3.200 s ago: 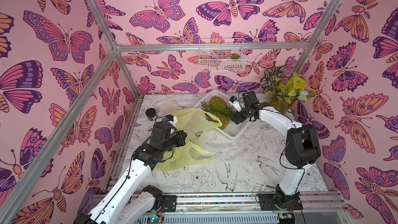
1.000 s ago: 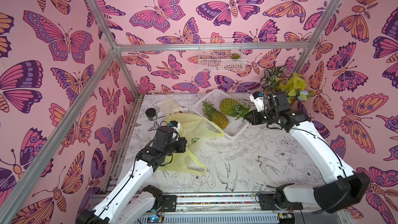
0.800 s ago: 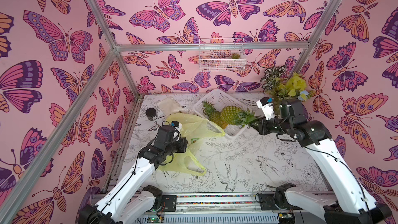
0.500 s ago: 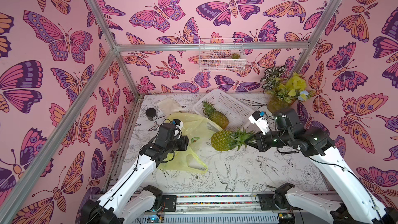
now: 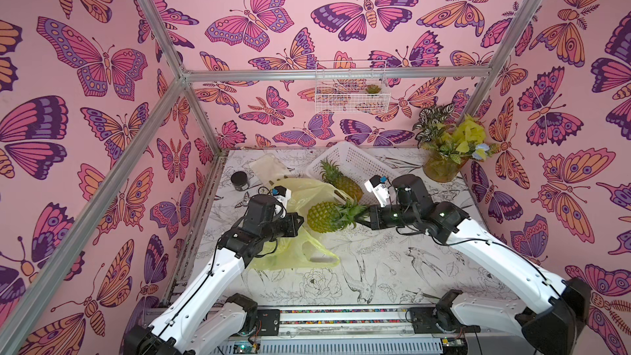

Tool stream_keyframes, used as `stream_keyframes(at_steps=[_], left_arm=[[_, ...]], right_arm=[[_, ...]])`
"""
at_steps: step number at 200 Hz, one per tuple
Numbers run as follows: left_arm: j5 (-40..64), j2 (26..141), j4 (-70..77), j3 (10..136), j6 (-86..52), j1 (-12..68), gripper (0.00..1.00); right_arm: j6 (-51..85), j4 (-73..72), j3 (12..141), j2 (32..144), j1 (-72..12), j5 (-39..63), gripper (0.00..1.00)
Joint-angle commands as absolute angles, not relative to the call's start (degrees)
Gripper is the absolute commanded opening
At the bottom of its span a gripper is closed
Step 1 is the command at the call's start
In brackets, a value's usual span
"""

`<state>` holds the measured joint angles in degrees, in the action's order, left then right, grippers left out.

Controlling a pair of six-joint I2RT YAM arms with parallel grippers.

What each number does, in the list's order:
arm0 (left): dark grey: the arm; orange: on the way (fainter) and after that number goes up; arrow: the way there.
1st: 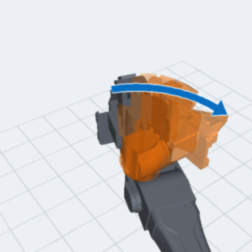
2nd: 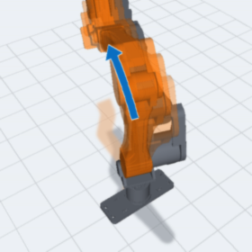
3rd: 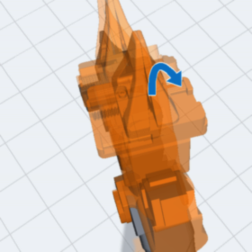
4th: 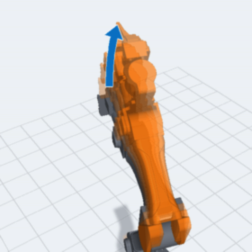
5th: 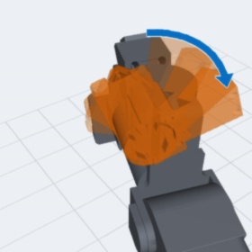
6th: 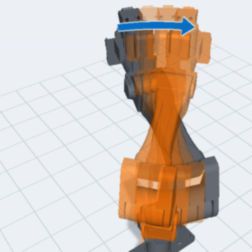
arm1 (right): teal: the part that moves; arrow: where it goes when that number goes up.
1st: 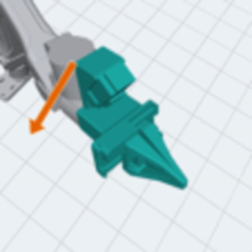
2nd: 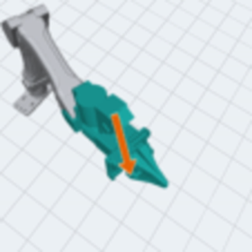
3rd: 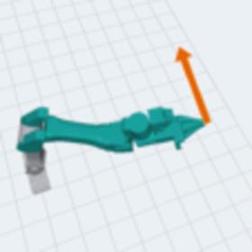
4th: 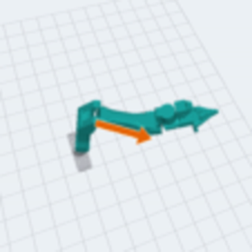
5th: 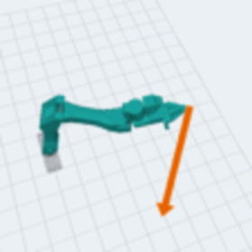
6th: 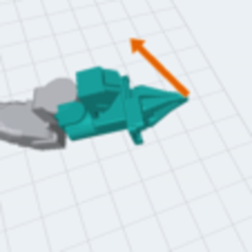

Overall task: Place the pineapple into a plastic bag & tie a knot
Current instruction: Place the pineapple in the plastic bag.

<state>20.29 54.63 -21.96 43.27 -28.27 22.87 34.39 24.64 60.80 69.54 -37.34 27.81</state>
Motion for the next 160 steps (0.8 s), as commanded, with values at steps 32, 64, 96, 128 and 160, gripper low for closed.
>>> stream_keyframes(at_steps=[32, 64, 96, 128, 160], left_arm=[[25.75, 53.11, -15.68, 43.55, -34.81, 22.59, 0.00], [27.63, 52.13, -15.02, 44.01, -34.56, 22.59, 0.00], [28.65, 52.05, -14.96, 44.05, -33.89, 22.59, 0.00], [29.18, 51.86, -15.09, 44.06, -32.60, 22.59, 0.00], [29.51, 52.02, -16.70, 44.26, -29.85, 22.59, 0.00]], right_arm=[[42.58, -2.74, 58.29, 75.81, -40.41, 33.18, 0.00], [43.53, -12.36, 55.80, 80.88, -41.45, 34.17, 0.00], [44.38, -20.71, 55.28, 86.07, -43.06, 35.22, 0.00], [43.68, -24.51, 54.87, 89.63, -43.33, 35.51, 0.00], [38.65, -20.49, 54.83, 93.74, -43.33, 33.53, 0.00]])
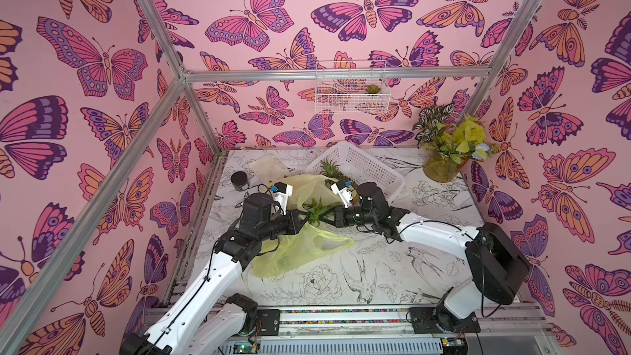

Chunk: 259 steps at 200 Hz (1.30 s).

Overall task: Place the pineapple into a plastic bag & tie a knot
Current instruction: Place the pineapple in the plastic bag.

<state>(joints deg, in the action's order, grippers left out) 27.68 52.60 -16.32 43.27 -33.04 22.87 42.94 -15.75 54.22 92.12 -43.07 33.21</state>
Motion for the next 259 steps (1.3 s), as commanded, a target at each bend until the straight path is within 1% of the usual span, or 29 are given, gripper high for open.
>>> stream_keyframes(at_steps=[1, 26, 50, 69, 103, 106, 117, 120, 163, 188, 194, 200, 208, 215, 232, 239, 248, 259], left_arm=[[29.48, 52.07, -16.79, 44.32, -29.73, 22.59, 0.00], [29.88, 52.65, -18.40, 44.72, -26.42, 22.59, 0.00], [30.05, 52.76, -19.36, 45.17, -23.28, 22.59, 0.00], [31.86, 53.06, -19.95, 45.97, -20.26, 22.59, 0.00], [38.74, 54.59, -22.78, 49.17, -12.72, 22.55, 0.00], [39.50, 54.70, -22.97, 49.53, -12.05, 22.53, 0.00], [41.66, 55.06, -23.85, 50.60, -9.56, 22.50, 0.00], [42.11, 55.15, -24.08, 50.81, -8.87, 22.50, 0.00], [46.34, 56.37, -26.98, 52.94, 0.10, 22.24, 0.00], [46.47, 57.84, -28.47, 53.70, 3.64, 21.72, 0.00], [46.45, 58.15, -28.73, 53.70, 4.22, 21.63, 0.00], [45.93, 58.39, -28.73, 53.62, 4.47, 21.62, 0.00], [45.22, 58.70, -28.74, 53.36, 4.68, 21.53, 0.00], [44.73, 58.96, -28.73, 52.95, 4.90, 21.47, 0.00], [42.48, 59.16, -28.73, 51.77, 4.83, 21.45, 0.00], [41.48, 59.07, -28.73, 51.11, 4.83, 21.45, 0.00], [40.50, 58.76, -28.72, 50.27, 4.81, 21.36, 0.00], [40.12, 58.30, -28.74, 49.44, 5.00, 21.36, 0.00]], right_arm=[[38.48, -20.39, 54.84, 93.89, -43.37, 33.51, 0.00], [35.03, -18.21, 54.43, 95.99, -43.33, 32.18, 0.00], [31.22, -15.44, 52.47, 95.26, -43.37, 29.94, 0.00], [29.92, -15.52, 51.47, 94.37, -43.33, 30.71, 0.00], [29.80, -22.23, 49.10, 90.50, -43.26, 35.56, 0.00], [29.61, -22.70, 48.88, 88.69, -43.27, 36.05, 0.00], [29.18, -24.06, 48.24, 87.27, -43.28, 36.65, 0.00], [29.15, -24.55, 48.00, 87.01, -43.28, 38.21, 0.00], [30.15, -32.89, 46.34, 88.22, -43.25, 41.09, 0.00], [26.79, -31.73, 45.80, 89.65, -43.29, 37.90, 0.00], [25.61, -30.80, 45.70, 91.86, -43.33, 37.28, 0.00], [24.80, -29.82, 45.70, 92.69, -43.50, 34.24, 0.00], [23.75, -29.08, 45.62, 93.90, -43.55, 33.04, 0.00], [22.88, -28.10, 45.62, 94.79, -43.64, 31.51, 0.07], [20.95, -25.01, 45.38, 95.91, -43.95, 27.18, 0.30], [20.50, -23.72, 45.04, 95.72, -44.03, 25.19, 0.36], [20.23, -22.46, 44.29, 95.03, -44.03, 22.74, 0.42], [19.91, -21.34, 43.32, 93.56, -44.03, 20.56, 0.53]])
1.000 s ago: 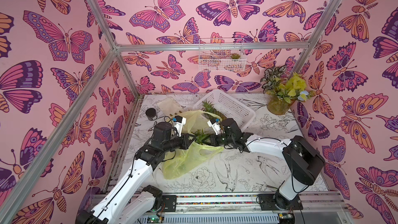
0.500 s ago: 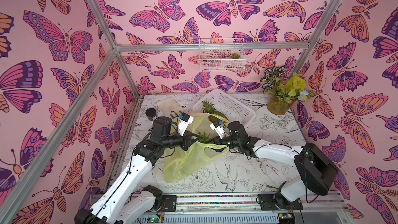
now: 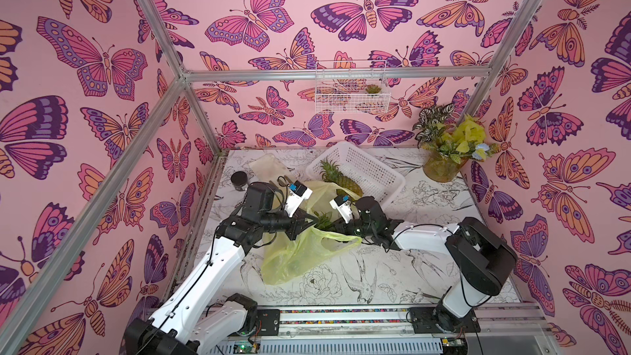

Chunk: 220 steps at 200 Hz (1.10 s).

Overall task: Place the pineapple into a plastic bag & tie a knot
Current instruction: Place the pineapple in the plastic bag, then adjust the pineapple in the basket.

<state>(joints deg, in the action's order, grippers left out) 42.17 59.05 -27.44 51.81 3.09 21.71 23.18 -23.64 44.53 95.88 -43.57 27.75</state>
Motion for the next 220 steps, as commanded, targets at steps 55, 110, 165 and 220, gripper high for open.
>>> stream_keyframes(at_steps=[55, 110, 165, 220], left_arm=[[36.17, 56.69, -30.63, 46.50, 8.28, 21.41, 0.00], [35.29, 56.52, -31.28, 44.18, 10.55, 21.45, 0.00], [35.38, 54.87, -31.51, 42.37, 9.87, 21.53, 0.00], [34.05, 54.07, -32.12, 42.05, 8.02, 21.56, 0.00]], right_arm=[[12.82, -0.44, 42.63, 79.15, -44.03, 13.18, 0.89], [5.54, 20.93, 45.42, 59.76, -43.04, 11.15, 0.84], [0.17, 30.40, 58.79, 64.77, -27.29, 10.02, 0.87], [-4.42, 30.78, 75.48, 87.98, -22.85, 10.21, 0.93]])
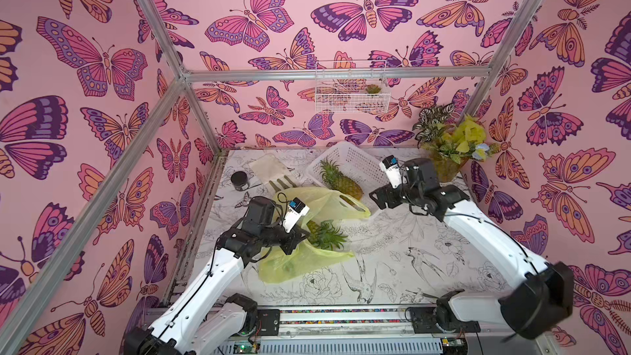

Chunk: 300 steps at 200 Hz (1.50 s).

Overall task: Place the pineapple into a plastic bag & tie a knot
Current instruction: Adjust the pineapple in the basket.

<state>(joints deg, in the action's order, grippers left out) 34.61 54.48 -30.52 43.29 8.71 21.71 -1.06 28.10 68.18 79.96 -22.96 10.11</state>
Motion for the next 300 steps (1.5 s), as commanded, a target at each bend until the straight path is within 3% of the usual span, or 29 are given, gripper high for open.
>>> stream_keyframes(at_steps=[1, 61, 121, 212, 226, 239, 275, 294, 300], left_arm=[[34.07, 54.06, -32.15, 42.08, 7.96, 21.55, 0.00], [35.06, 54.01, -32.15, 41.40, 5.99, 21.70, 0.00], [35.77, 54.47, -32.67, 41.49, 4.41, 21.71, 0.00], [35.45, 55.63, -33.27, 42.44, 2.57, 21.71, 0.00], [35.27, 55.55, -33.27, 42.36, 2.12, 21.71, 0.00], [35.00, 55.39, -33.23, 42.44, 1.88, 21.71, 0.00], [34.32, 54.87, -33.25, 42.15, 1.27, 21.71, 0.00], [33.62, 54.43, -33.17, 42.00, 1.23, 21.71, 0.00], [33.44, 54.34, -33.22, 41.97, 1.23, 21.71, 0.00]], right_arm=[[-4.41, 30.81, 75.79, 88.42, -22.85, 10.25, 0.94], [3.04, 30.69, 99.39, 112.82, -24.59, 14.48, 0.96], [6.15, 32.62, 120.36, 131.15, -28.51, 10.35, 0.97], [11.79, 30.40, 134.79, 145.98, -31.55, 5.96, 0.94], [12.08, 30.51, 136.85, 147.71, -31.55, 6.37, 0.87], [12.00, 31.03, 138.34, 148.58, -31.55, 6.49, 0.74], [11.91, 29.77, 137.48, 145.67, -31.55, 7.54, 0.22], [11.79, 27.48, 134.90, 141.66, -31.40, 7.76, 0.01], [11.65, 26.44, 133.59, 139.93, -31.40, 7.89, 0.00]])
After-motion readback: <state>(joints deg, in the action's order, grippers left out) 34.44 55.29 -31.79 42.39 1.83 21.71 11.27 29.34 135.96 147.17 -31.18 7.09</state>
